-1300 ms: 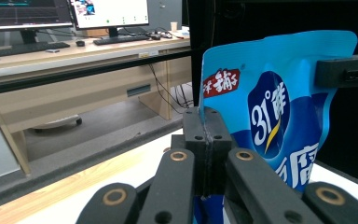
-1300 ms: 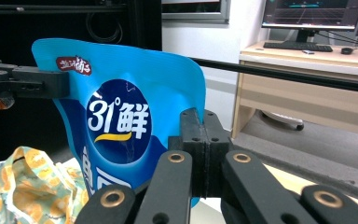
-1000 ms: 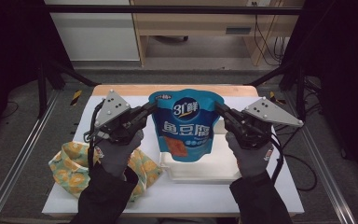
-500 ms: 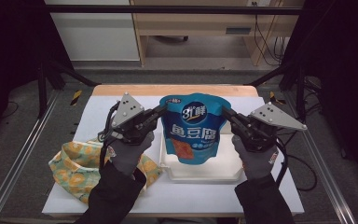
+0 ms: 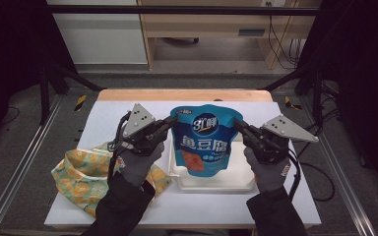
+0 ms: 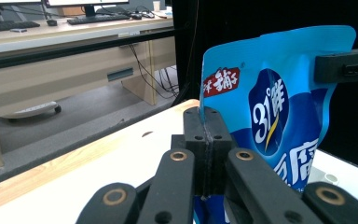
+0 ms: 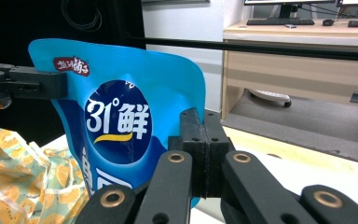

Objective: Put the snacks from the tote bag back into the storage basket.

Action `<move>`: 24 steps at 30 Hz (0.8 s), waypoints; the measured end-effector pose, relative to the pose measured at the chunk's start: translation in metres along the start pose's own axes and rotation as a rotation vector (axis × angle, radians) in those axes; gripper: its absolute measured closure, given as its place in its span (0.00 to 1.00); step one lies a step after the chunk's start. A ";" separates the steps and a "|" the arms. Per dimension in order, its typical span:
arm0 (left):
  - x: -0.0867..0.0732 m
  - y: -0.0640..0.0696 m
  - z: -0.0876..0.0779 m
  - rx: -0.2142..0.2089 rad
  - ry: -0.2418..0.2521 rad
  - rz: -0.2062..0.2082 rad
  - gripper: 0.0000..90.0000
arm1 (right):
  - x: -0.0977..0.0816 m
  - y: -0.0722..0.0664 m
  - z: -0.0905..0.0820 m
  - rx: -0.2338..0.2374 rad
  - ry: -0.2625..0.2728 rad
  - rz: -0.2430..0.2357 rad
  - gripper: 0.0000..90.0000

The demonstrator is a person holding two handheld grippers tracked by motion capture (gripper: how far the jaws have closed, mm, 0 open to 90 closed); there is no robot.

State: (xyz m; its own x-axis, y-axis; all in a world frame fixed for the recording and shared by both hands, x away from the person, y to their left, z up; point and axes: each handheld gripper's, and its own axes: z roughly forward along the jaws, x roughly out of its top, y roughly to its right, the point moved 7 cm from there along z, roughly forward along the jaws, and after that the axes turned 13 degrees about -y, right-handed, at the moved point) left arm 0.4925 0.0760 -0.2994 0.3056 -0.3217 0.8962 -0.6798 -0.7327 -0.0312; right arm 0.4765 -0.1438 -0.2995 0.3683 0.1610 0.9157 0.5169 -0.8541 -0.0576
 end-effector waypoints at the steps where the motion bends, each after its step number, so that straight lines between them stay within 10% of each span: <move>1: -0.002 0.000 0.001 0.000 -0.002 -0.002 1.00 | -0.002 0.000 0.001 0.002 -0.002 0.000 1.00; 24: -0.032 -0.007 0.007 0.006 -0.050 -0.021 1.00 | -0.029 -0.006 0.022 0.027 -0.057 0.012 1.00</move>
State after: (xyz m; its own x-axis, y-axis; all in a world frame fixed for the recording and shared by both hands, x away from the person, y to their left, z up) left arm 0.4921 0.0871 -0.3315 0.3524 -0.3358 0.8735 -0.6688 -0.7433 -0.0160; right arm 0.4803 -0.1326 -0.3344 0.4178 0.1792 0.8907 0.5322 -0.8428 -0.0800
